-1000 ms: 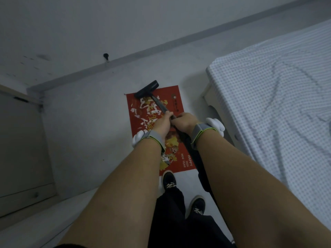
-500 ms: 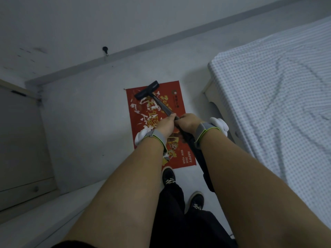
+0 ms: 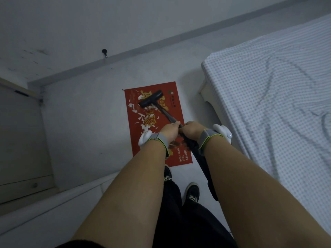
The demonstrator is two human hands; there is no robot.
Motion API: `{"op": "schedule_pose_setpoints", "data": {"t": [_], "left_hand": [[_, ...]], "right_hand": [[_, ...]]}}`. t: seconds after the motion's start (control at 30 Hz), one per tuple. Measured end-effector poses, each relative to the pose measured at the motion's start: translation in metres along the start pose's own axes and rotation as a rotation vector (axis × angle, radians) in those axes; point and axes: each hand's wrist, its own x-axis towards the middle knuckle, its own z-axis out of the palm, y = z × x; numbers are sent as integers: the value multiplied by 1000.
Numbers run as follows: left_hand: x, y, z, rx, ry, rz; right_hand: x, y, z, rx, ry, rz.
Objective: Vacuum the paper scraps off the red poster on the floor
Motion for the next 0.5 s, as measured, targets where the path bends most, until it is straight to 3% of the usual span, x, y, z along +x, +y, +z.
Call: {"op": "schedule_pose_setpoints", "data": {"t": [0.5], "left_hand": [[-55,-44,75,150,-53,39]], "right_hand": [[-59,97,-18,119,-37,87]]}}
